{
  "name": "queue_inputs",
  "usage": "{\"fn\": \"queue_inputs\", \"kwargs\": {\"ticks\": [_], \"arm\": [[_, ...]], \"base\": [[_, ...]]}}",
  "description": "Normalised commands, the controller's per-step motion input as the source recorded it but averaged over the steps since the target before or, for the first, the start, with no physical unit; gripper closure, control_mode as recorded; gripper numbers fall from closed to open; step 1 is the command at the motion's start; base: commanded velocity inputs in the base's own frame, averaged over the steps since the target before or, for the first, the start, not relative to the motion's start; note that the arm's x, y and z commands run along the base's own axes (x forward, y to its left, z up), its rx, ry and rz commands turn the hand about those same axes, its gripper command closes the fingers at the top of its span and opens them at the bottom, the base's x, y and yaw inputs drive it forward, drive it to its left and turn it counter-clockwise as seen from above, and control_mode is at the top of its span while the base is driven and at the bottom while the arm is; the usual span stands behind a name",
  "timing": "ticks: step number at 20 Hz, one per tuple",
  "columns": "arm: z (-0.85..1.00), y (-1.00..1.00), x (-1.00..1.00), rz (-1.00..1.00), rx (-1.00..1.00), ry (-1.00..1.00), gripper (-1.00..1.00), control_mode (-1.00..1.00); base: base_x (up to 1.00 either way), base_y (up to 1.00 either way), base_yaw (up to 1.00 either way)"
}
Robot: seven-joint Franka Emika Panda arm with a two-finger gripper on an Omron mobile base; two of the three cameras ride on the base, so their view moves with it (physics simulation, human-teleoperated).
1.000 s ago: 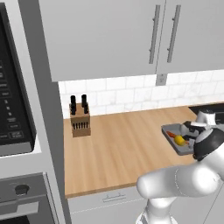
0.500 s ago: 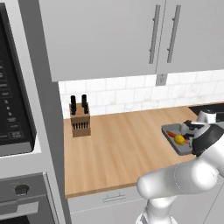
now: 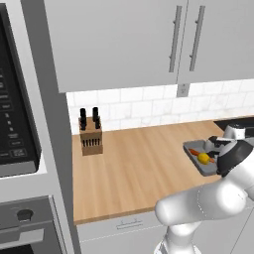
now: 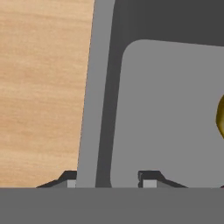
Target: Take the meat container that has the chicken drumstick and place it on the second highest rack of the freezer. Then take the vegetable container that has the carrot and lemon and place it on the highest rack of the freezer.
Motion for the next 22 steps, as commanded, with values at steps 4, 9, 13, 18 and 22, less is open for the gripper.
{"fn": "queue_inputs", "kwargs": {"ticks": [4,9,13,18,22], "arm": [[0.0,0.0,0.0,0.0,0.0,0.0,1.0,-1.0],[0.0,-0.02,-0.01,0.0,0.0,0.0,1.0,-1.0],[0.28,0.0,-0.01,-0.06,0.0,0.0,1.0,-1.0],[0.6,0.0,-0.04,-0.07,0.0,-0.02,1.0,-1.0],[0.64,0.0,-0.04,-0.09,0.0,-0.04,1.0,-1.0]], "base": [[0.0,0.0,0.0],[0.0,0.0,0.0],[0.0,0.0,0.0],[0.0,0.0,0.0],[0.0,0.0,0.0]]}}
